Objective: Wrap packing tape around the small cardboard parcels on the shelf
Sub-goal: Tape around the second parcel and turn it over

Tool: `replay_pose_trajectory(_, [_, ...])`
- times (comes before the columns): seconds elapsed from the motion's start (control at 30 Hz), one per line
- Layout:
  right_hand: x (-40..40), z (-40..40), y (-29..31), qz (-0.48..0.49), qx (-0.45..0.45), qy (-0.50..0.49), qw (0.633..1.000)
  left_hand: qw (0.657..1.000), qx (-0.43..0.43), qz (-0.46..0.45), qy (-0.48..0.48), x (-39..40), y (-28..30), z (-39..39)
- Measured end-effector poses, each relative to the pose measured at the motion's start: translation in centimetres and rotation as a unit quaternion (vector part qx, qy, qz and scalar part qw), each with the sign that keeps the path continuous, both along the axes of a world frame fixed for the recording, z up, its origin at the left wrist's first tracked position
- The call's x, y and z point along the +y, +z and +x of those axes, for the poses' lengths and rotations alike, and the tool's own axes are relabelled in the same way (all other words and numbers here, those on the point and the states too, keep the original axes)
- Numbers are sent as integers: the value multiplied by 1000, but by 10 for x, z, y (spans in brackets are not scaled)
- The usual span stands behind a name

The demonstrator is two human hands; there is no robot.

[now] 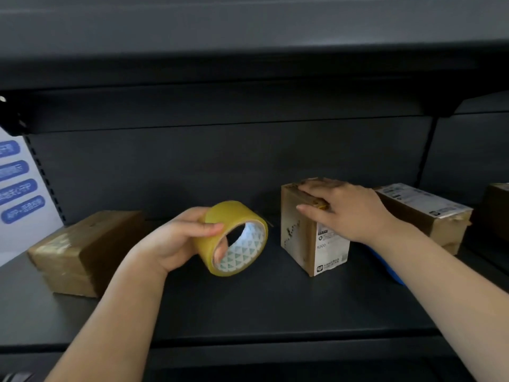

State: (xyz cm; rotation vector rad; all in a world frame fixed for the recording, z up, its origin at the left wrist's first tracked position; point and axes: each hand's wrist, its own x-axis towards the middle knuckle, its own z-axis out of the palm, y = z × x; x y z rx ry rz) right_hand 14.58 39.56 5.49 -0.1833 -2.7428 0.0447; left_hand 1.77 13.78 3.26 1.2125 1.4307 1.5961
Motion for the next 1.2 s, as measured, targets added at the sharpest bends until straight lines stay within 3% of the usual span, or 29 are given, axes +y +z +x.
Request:
replay_pose_trajectory(0.1, [7,1,-8,-37,72,11,997,996,-20,68,-60,1,-2,3])
replay_pose_trajectory(0.23, [9,-1,-12,-44,133,-19,990,999,-28,31,24,8,1,9])
replay_pose_trajectory(0.4, [15,-3,-13,-127,159,-65,977,975,32,-166,144,3,14,0])
replay_pose_trajectory(0.5, [15,-3,-13,-145,168,-72,972,962,27,-227,148,10,17,5])
replay_pose_trajectory(0.57, [17,-1,-15,-183,183,-79,963,962,23,-229,147,15,21,8])
replay_pose_trajectory(0.73, [28,6,-18,-320,217,-93,918,989,-32,-133,61,24,28,9])
replay_pose_trajectory(0.8, [27,10,-20,-348,242,-101,900,986,-25,-148,73,31,29,11])
replay_pose_trajectory(0.9, [23,13,-22,-324,242,-124,906,959,22,-250,135,42,29,17])
replay_pose_trajectory(1.1, [12,10,-17,-215,220,-155,939,932,33,-312,180,43,28,14])
replay_pose_trajectory(1.2, [18,10,-20,-253,237,-154,925,916,43,-356,178,50,27,16])
